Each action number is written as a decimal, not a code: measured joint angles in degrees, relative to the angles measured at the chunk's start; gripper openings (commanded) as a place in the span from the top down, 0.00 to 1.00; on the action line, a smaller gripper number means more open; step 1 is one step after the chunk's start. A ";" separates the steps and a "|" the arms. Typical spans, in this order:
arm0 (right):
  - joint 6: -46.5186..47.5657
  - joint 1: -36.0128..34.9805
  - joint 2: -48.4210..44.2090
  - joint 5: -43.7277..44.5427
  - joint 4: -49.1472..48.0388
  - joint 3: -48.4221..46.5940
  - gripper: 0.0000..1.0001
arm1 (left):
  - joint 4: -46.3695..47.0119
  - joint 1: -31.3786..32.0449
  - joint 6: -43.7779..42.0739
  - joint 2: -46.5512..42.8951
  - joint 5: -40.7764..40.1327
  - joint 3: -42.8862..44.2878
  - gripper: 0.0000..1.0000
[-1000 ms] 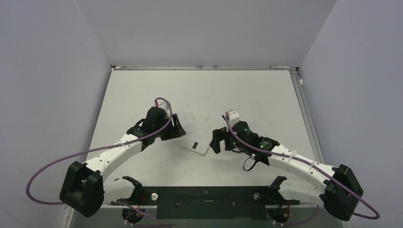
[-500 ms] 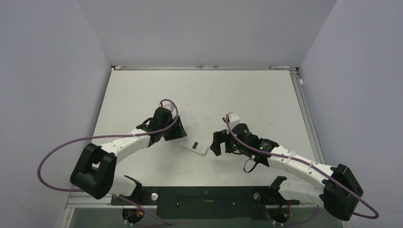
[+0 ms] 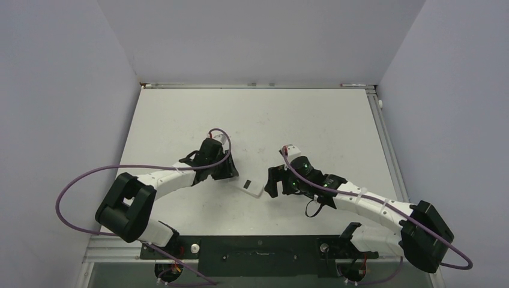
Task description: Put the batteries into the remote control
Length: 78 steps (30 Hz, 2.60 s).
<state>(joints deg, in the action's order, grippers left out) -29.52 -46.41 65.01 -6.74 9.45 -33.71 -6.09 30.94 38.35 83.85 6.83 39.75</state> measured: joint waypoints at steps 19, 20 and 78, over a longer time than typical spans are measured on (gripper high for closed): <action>-2.93 -0.07 5.51 -0.33 -0.92 -0.02 0.36 | 0.79 2.95 0.48 -4.90 0.11 -4.81 0.68; -3.08 -0.11 5.92 -0.24 -0.96 -0.04 0.37 | 0.83 3.15 0.50 -5.03 0.11 -4.94 0.68; -5.90 -2.05 23.02 8.70 -4.42 -9.66 0.80 | 3.50 3.91 1.49 -6.25 1.60 -8.28 0.69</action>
<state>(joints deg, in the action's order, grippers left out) -35.42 -48.47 88.03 1.96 5.04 -43.38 -2.59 34.85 39.83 77.60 8.43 31.46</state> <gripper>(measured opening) 0.226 0.312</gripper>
